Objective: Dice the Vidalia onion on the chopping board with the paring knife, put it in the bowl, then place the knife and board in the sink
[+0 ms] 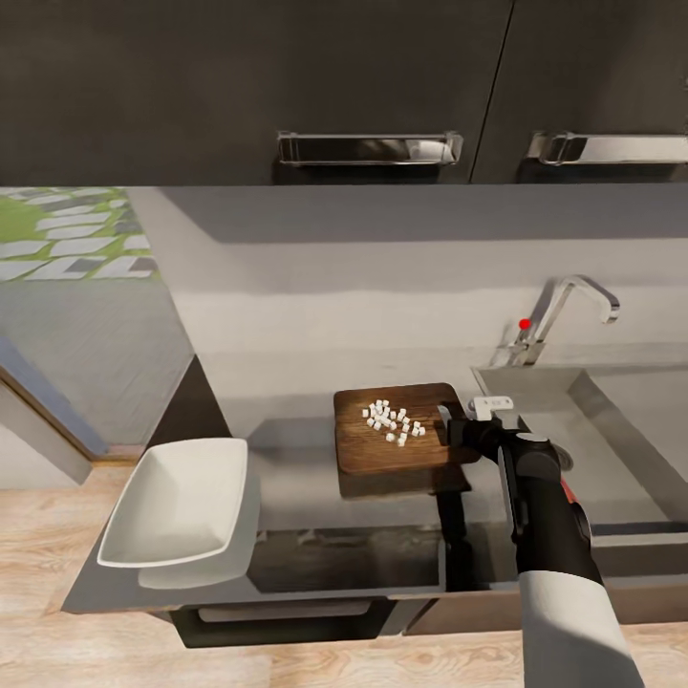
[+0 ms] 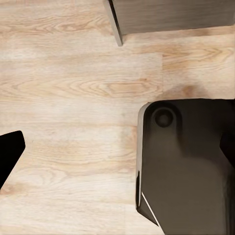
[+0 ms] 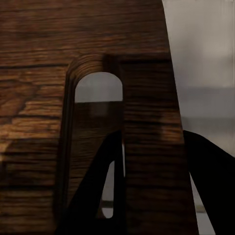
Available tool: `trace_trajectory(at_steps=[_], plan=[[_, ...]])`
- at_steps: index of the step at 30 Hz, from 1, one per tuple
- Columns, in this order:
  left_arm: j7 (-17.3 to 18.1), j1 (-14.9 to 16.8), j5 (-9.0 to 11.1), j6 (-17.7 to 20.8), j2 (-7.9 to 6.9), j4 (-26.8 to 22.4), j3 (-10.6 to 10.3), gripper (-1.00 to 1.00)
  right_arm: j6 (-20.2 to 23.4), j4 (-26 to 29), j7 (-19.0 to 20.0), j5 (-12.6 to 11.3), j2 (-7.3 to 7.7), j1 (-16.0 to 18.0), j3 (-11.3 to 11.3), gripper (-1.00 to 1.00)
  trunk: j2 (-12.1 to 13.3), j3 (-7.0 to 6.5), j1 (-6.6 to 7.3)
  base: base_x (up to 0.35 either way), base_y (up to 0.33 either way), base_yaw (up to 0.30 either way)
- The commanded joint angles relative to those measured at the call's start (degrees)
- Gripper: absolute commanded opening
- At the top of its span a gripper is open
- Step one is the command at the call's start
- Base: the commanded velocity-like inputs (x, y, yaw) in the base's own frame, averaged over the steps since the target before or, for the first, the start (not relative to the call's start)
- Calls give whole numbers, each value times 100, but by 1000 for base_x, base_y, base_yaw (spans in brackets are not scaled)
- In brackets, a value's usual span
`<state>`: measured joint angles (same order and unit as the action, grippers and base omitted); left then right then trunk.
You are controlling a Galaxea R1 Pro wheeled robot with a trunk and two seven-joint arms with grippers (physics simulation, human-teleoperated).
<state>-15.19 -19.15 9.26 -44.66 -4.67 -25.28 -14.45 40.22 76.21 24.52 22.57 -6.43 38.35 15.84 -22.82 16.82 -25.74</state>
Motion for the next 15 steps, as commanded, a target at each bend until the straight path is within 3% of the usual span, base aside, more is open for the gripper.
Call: trace_trajectory(at_steps=[1,9,15], plan=[[-19,-1,58,-11,-8,-12,-49,100,15,8,62,54,-7,6,16,-100,-10,1,-4,0,5,0],[-19,-1,58,-16,-8,-12,-49,100,17,8,62,54,-7,6,16,-100,-10,-67,-4,0,6,0],[-19,-1,58,-16,-8,-12,-49,100,18,8,62,54,-7,6,16,-100,-10,-116,-4,0,211,0]])
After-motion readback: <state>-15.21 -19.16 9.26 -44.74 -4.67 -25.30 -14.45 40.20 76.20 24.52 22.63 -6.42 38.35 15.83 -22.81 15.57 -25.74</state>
